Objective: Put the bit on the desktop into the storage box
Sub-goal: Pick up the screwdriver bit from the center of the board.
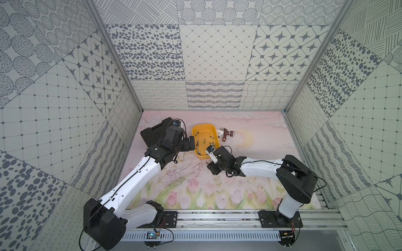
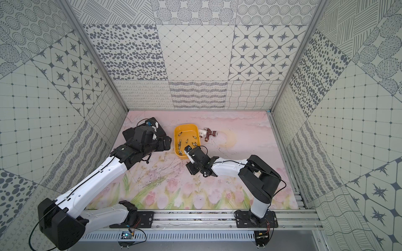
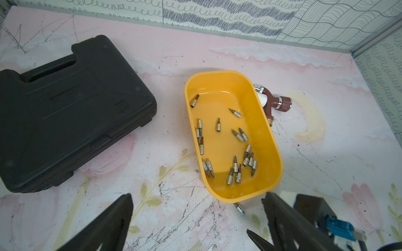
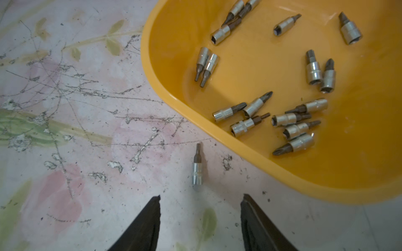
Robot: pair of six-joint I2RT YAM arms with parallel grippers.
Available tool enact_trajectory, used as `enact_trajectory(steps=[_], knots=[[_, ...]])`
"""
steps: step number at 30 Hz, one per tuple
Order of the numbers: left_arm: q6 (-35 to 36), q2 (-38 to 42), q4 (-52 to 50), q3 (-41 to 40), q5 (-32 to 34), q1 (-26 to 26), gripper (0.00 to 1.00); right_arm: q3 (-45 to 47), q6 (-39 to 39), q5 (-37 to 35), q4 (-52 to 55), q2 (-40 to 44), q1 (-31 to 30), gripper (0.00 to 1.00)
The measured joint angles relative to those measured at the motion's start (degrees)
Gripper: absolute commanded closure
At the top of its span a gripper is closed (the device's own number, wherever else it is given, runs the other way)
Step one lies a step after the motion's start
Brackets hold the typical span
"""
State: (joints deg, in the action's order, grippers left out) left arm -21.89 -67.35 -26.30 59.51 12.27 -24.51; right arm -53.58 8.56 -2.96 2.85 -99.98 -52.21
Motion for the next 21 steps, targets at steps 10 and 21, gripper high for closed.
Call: enact_trajectory(steps=[10, 21], knots=[[-1.01, 0.94, -0.39, -0.24, 0.63, 0.24, 0.01, -4.92, 0.44, -0.37, 3.72, -6.23, -0.17, 0.48], [-1.86, 1.11, -0.5, -0.35, 1.42, 0.28, 0.01, -8.87, 0.24, -1.92, 5.6, -9.16, -0.24, 0.59]])
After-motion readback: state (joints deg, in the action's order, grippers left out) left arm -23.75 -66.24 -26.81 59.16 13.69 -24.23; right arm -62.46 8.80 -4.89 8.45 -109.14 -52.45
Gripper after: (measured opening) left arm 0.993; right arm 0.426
